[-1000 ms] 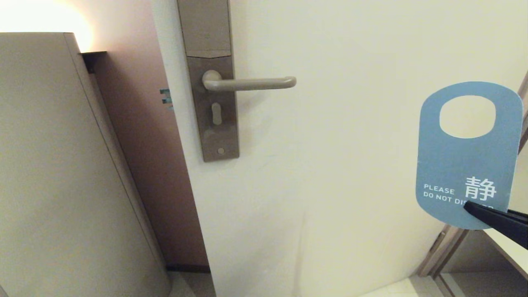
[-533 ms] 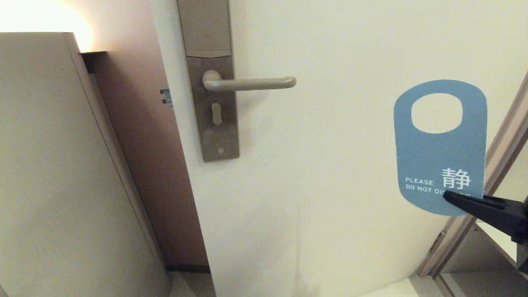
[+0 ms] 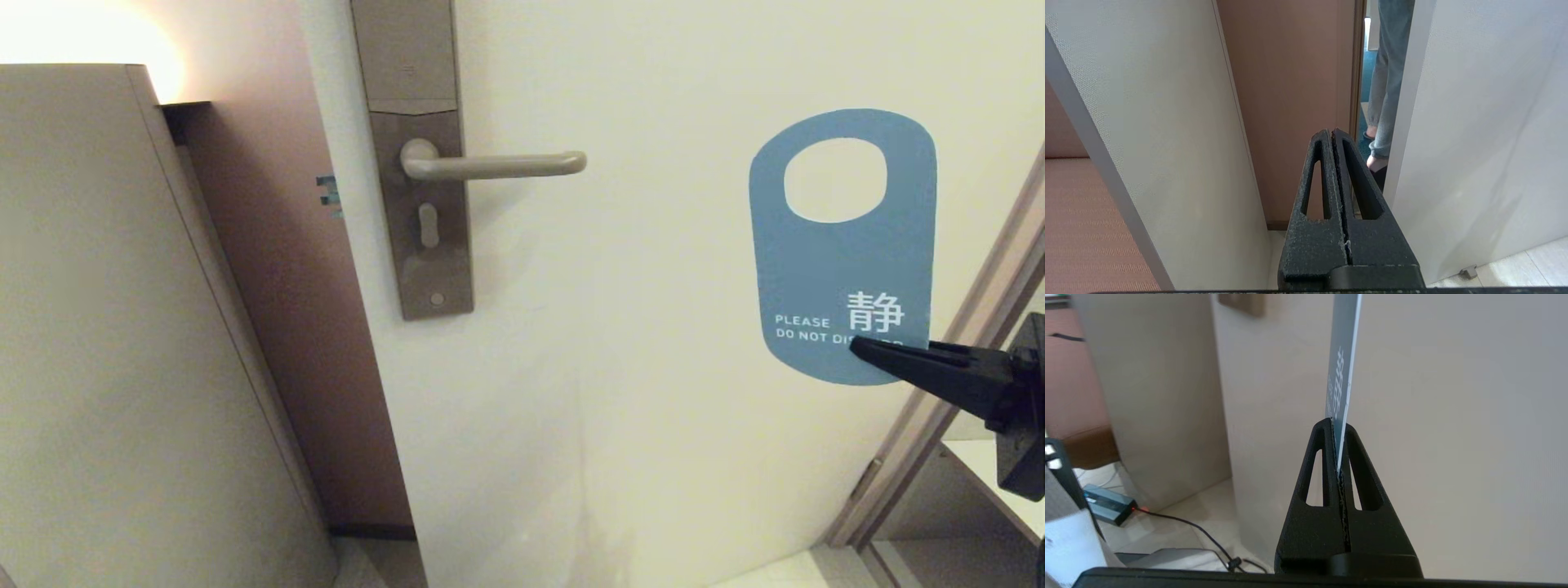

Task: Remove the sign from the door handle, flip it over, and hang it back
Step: Hang the sign back with the other side facing out

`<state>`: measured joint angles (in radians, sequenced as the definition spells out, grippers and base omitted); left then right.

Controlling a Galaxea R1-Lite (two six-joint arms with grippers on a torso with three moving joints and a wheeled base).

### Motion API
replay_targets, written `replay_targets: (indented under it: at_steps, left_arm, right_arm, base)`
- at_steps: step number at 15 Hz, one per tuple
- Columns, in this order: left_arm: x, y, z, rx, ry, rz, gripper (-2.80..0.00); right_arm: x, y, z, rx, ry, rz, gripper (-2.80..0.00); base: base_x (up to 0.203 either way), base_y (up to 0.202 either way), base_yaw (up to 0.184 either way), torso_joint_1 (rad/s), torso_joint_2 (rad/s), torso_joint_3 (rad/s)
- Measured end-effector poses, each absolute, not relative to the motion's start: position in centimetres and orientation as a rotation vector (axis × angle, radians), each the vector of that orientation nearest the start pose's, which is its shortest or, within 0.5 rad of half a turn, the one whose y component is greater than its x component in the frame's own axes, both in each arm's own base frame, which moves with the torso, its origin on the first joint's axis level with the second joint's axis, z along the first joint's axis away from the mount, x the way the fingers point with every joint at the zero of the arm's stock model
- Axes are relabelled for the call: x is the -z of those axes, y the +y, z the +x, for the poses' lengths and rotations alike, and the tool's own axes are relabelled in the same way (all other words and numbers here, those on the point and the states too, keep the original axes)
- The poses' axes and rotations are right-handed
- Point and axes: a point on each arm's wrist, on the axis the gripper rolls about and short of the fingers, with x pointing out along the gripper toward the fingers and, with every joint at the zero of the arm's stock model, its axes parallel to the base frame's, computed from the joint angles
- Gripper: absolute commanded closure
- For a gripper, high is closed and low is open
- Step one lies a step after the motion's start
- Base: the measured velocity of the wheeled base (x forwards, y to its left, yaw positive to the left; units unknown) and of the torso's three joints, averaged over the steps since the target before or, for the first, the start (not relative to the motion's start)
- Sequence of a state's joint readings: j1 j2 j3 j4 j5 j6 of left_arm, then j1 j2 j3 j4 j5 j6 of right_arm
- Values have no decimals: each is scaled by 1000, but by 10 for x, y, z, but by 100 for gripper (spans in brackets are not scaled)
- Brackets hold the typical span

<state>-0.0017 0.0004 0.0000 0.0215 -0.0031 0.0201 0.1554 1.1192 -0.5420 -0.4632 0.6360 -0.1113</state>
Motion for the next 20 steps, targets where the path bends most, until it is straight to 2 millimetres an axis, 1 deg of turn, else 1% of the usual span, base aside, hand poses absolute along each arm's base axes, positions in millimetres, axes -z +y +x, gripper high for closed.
replay_targets:
  at_steps: [3,5,11,20]
  left_arm:
    - [-73,0,-23,5,22,20,0]
    - [-73,0,-23,5,22,20,0]
    - [-73,0,-23,5,21,19,0]
    - [-73,0,-23,5,22,20,0]
  right_arm:
    - [-234,42,157,-819,54,-84,0]
    - [-236,44,165,-823,54,-97,0]
    - [-231,61,186,-890,82,-128,0]
    - [-242,76,235,-889,41,-217,0]
  base:
    - [0,0,0,0,0,0]
    - [0,0,0,0,0,0]
    - [0,0,0,0,0,0]
    - [0,0,0,0,0,0]
